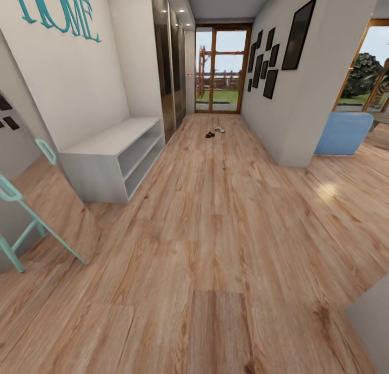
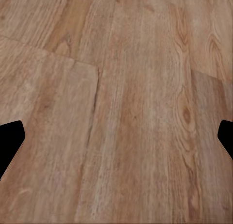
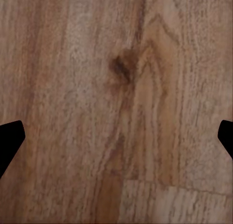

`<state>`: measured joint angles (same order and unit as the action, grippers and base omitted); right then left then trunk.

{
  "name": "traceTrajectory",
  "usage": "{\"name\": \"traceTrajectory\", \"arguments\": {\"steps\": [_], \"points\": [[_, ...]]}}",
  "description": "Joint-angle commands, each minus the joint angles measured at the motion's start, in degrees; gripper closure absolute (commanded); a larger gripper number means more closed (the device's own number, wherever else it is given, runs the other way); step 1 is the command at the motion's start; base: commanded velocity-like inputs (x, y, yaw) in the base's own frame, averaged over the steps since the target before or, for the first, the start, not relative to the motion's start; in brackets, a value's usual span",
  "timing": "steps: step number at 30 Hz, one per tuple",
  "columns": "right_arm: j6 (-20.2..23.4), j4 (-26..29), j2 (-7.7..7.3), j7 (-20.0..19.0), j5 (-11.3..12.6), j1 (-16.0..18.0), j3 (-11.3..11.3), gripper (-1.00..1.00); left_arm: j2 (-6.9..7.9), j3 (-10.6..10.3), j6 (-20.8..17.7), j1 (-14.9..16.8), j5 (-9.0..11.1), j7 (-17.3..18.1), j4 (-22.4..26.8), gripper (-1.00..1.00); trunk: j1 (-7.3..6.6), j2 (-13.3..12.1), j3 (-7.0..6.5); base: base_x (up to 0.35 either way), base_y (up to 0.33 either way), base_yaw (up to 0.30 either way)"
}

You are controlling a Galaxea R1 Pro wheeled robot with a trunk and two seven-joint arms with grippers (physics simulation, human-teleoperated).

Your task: Pick up the two gym shoes and the two sandals from the corridor floor and place them onto the hallstand (shoe rack) in the corridor, making sure they are on the rack and not on the floor. Arrange them so the two gym shoes are next to each other and the two sandals are next to each other.

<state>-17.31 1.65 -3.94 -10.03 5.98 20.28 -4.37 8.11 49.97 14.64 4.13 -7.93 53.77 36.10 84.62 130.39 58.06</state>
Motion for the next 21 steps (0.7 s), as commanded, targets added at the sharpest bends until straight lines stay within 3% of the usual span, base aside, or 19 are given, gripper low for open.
{"name": "traceTrajectory", "arguments": {"steps": [1,21], "points": [[-0.2,-0.1,-0.02,-0.3,0.6,0.0,-0.4,-1.0,-0.06,0.4,0.3,0.1,-0.6,0.3,0.0,-1.0,0.02,0.0,0.05,0.337,0.0,0.0],[-0.2,-0.1,-0.02,-0.3,0.6,0.0,-0.5,-1.0,-0.09,0.4,0.3,0.1,-0.6,0.3,0.0,-1.0,0.02,0.0,0.05,0.337,0.0,0.0]]}}
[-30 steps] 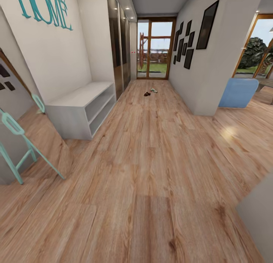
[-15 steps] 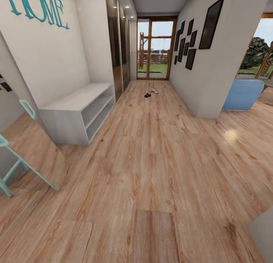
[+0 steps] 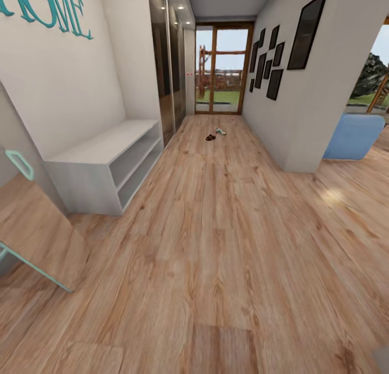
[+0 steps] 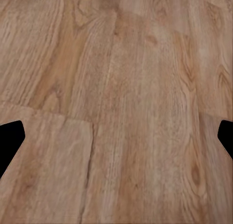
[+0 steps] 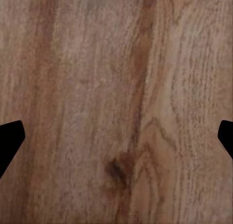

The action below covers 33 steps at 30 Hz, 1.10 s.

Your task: Pick up the two gym shoes and the two sandals from the corridor floor and place them onto the hallstand (shoe rack) in the corridor, making sure they are on the rack and not on the floor. Arrange them so the two gym shoes are next to each other and the two sandals are next to each other.

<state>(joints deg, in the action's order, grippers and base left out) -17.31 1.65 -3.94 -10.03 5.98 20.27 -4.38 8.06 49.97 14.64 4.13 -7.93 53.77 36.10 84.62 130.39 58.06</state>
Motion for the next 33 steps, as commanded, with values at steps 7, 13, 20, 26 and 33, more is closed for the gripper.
{"name": "traceTrajectory", "arguments": {"steps": [7,13,20,26,33], "points": [[-0.2,-0.1,-0.02,-0.3,0.6,0.0,-0.5,-1.0,-0.04,0.4,0.3,0.1,-0.6,0.3,0.0,-1.0,0.02,0.0,0.05,0.337,0.0,0.0],[-0.2,-0.1,-0.02,-0.3,0.6,0.0,-0.5,-1.0,-0.01,0.4,0.3,0.1,-0.6,0.3,0.0,-1.0,0.02,0.0,0.05,0.337,0.0,0.0],[-0.2,-0.1,-0.02,-0.3,0.6,0.0,-0.5,-1.0,0.02,0.4,0.3,0.1,-0.6,0.3,0.0,-1.0,0.02,0.0,0.05,0.337,0.0,0.0],[-0.2,-0.1,-0.02,-0.3,0.6,0.0,-0.4,-1.0,0.01,0.4,0.3,0.1,-0.6,0.3,0.0,-1.0,0.02,0.0,0.05,0.337,0.0,0.0],[-0.2,-0.1,-0.02,-0.3,0.6,0.0,-0.4,-1.0,0.02,0.4,0.3,0.1,-0.6,0.3,0.0,-1.0,0.02,0.0,0.05,0.337,0.0,0.0]]}}
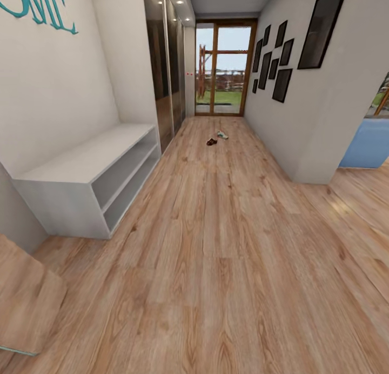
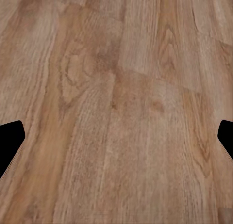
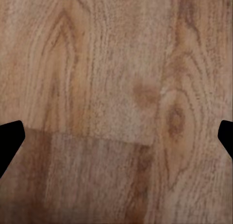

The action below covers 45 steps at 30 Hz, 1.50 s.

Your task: Pick up the two gym shoes and the two sandals from the corridor floor and place them onto the hallstand (shoe rack) in the corridor, making sure they are on the rack and not on the floor. Arrange them so the two gym shoes are next to each other and the two sandals are next to each other.

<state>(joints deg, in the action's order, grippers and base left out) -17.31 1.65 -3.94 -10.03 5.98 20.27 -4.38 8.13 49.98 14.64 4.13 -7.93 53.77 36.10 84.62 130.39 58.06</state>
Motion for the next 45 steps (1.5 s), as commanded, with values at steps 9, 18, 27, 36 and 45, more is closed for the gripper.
{"name": "traceTrajectory", "arguments": {"steps": [9,18,27,36,45], "points": [[-0.2,-0.1,-0.01,-0.3,0.6,0.0,-0.4,-1.0,-0.04,0.4,0.3,0.1,-0.6,0.3,0.0,-1.0,0.02,0.0,0.05,0.337,0.0,0.0],[-0.2,-0.1,-0.02,-0.3,0.6,0.0,-0.4,-1.0,-0.05,0.3,0.3,0.1,-0.6,0.7,0.0,-1.0,0.02,0.0,0.05,0.337,0.0,0.0],[-0.2,-0.1,-0.02,-0.3,0.6,0.0,-0.4,-1.0,-0.04,0.3,0.3,0.1,-0.6,0.7,0.0,-1.0,0.02,0.0,0.05,0.337,0.0,0.0],[-0.2,-0.1,-0.02,-0.3,0.6,0.0,-0.4,-1.0,-0.04,0.3,0.3,0.1,-0.6,0.5,0.0,-1.0,0.02,0.0,0.05,0.337,0.0,0.0],[-0.2,-0.1,-0.02,-0.3,0.6,0.0,-0.4,-1.0,-0.04,0.3,0.3,0.1,-0.7,0.4,0.0,-1.0,0.02,0.0,0.05,0.337,0.0,0.0]]}}
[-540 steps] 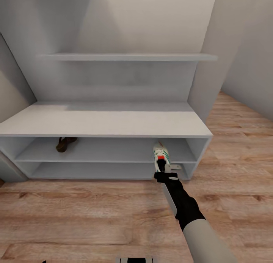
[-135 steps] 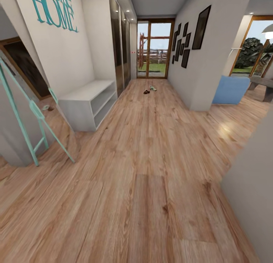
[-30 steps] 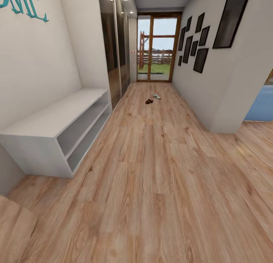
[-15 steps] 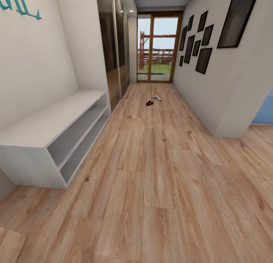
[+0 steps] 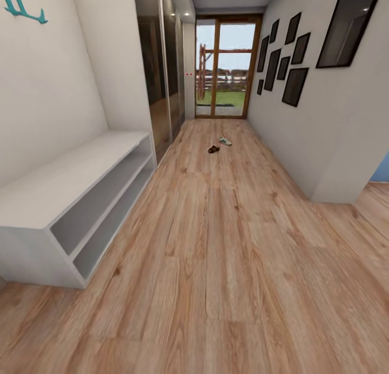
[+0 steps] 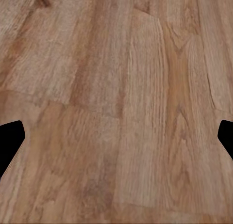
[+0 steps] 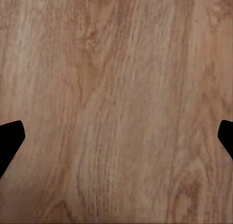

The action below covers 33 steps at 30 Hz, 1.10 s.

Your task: Pick up the two gym shoes and the two sandals from the corridor floor and place them onto the hallstand (shoe rack) in the corridor, making sure they are on the rack and not on the floor. Arrange them so the two gym shoes are next to each other and the two sandals are next to each other.

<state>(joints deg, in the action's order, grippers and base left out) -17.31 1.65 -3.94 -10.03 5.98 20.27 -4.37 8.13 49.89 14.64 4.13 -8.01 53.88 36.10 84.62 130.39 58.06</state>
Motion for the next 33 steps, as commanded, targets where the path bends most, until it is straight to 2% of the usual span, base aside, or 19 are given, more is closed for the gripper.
{"name": "traceTrajectory", "arguments": {"steps": [1,33], "points": [[-0.2,-0.1,-0.02,-0.3,0.6,0.0,-0.4,-1.0,-0.04,0.4,0.3,0.1,-0.6,0.3,0.0,-1.0,0.02,0.0,0.05,0.337,0.0,0.0],[-0.2,-0.1,-0.02,-0.3,0.6,0.0,-0.5,-1.0,-0.09,0.3,0.3,0.1,-0.7,0.2,-0.1,-1.0,0.02,0.0,0.05,0.337,0.0,0.0]]}}
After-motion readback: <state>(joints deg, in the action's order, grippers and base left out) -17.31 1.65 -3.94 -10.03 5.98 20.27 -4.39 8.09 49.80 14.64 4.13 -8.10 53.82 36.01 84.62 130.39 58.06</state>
